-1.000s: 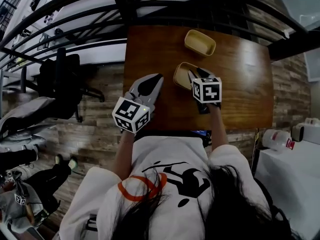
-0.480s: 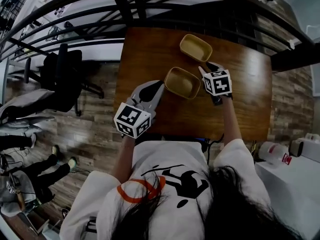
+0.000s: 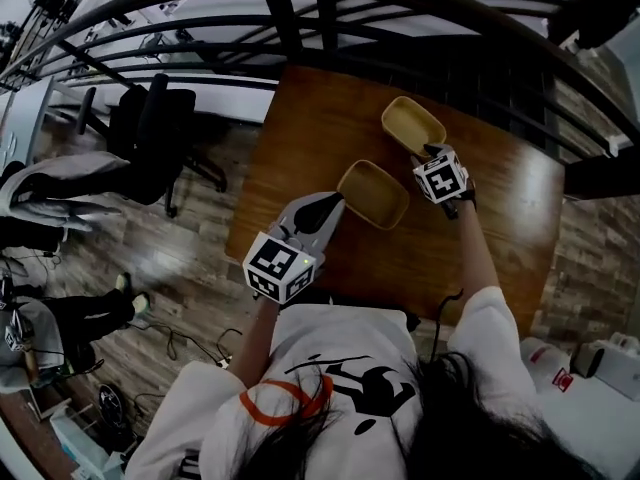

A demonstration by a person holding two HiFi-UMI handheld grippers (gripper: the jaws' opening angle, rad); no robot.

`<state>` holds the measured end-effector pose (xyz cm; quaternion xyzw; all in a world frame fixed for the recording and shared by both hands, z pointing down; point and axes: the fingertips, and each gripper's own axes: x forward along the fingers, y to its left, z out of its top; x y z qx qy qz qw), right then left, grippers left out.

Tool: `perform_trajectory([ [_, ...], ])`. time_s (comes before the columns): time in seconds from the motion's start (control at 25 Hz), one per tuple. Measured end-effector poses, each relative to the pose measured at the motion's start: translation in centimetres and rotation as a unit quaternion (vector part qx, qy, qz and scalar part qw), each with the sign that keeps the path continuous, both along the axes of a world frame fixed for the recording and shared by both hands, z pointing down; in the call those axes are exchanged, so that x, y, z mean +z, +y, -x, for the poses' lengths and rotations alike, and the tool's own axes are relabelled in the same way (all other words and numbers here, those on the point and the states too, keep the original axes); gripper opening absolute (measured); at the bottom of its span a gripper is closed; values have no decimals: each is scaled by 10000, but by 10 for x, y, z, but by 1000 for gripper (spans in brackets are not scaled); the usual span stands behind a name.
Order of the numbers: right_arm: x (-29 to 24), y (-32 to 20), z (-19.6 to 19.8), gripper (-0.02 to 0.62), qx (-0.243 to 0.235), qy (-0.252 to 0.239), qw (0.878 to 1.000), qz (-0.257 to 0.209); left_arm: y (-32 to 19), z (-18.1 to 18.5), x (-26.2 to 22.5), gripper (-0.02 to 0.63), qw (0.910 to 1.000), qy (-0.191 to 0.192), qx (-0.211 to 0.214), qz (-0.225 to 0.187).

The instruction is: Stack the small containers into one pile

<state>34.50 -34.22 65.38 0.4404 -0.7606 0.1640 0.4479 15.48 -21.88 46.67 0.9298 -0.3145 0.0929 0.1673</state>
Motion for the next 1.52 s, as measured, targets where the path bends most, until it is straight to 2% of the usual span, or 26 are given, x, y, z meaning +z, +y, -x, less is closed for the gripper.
perform_trajectory([
  [0.16, 19, -1, 9, 148, -285, 167, 9989, 327, 5, 1, 1, 0, 9997, -53, -246, 51],
  [0.32, 26, -15, 13, 55, -375, 327, 9984, 263, 6, 7, 3, 0, 9990, -110, -420, 45],
  [0.48, 24, -16, 20, 44, -435, 274, 9985, 198, 11, 17, 8, 0, 9982, -222, -552, 73],
  [0.76, -12, -7, 25, 44, -425, 29, 9989, -212, 14, 22, 4, 0, 9978, -237, -614, 10],
  [1.04, -64, 30, 37, 44, -523, -329, 9954, -733, 27, 17, -4, 0, 9982, -215, -539, -116],
  [1.24, -96, 69, 62, 44, -752, -545, 9898, -1080, 38, 18, -9, 0, 9986, -187, -459, -209],
  [1.52, -98, 133, 104, 44, -1210, -645, 9843, -1114, 55, 15, -16, 0, 9989, -70, -317, -342],
])
